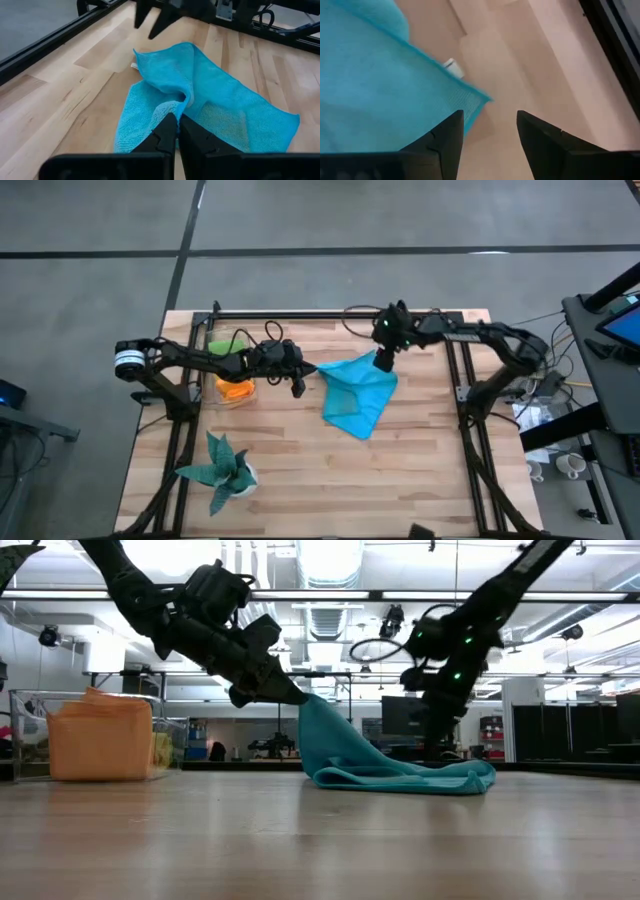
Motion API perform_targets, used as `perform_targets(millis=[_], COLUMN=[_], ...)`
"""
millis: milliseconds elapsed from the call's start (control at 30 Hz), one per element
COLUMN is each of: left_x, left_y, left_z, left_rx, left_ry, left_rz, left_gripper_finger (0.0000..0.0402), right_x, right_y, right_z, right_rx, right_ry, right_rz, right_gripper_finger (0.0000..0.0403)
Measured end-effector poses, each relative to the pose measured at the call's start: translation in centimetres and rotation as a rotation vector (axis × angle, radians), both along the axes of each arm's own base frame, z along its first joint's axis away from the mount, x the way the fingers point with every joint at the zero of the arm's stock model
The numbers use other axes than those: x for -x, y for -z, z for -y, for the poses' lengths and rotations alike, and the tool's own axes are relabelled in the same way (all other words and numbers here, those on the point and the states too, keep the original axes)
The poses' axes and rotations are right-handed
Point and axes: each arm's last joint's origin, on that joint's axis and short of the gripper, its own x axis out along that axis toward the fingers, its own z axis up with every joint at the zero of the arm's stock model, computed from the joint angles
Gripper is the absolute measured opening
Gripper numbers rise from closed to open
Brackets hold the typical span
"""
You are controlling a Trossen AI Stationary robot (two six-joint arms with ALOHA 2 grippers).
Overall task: Roll microfiber towels into tight, uniform cylinder then place into a basket
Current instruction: Fold the blue microfiber towel
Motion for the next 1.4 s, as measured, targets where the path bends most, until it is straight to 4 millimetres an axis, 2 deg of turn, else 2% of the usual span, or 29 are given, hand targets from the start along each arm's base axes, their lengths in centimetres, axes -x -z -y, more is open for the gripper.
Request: perform_targets(millis=[167,300,467,733,1100,1400], left_x=[0.0,0.0,0.0,0.1,0.1,0.1], left_y=[0.0,0.0,0.0,0.1,0.1,0.1], left_z=[0.0,0.0,0.0,0.0,0.0,0.0], left_rx=[0.000,0.000,0.000,0.001,0.001,0.001], left_ry=[0.000,0.000,0.000,0.000,0.000,0.000], left_rz=[-0.001,-0.001,-0.001,-0.003,-0.003,-0.003], left_gripper_finger=[0.0000,0.0000,0.0000,0.0000,0.0000,0.0000], right_x=[-1.4,-2.7,-3.6,-3.9,-3.8,-4.1], right_y=[1.0,1.4,1.6,1.9,2.9,2.9], right_z=[2.8,3.6,4.4,4.5,4.4,4.4], right_rx=[-0.027,-0.022,-0.049,-0.064,-0.069,-0.061], right_ry=[-0.074,-0.208,-0.276,-0.331,-0.348,-0.351], right_rz=[-0.092,-0.163,-0.217,-0.253,-0.265,-0.258], right_gripper_finger=[0.0177,0.0169,0.0153,0.0131,0.0130,0.0130])
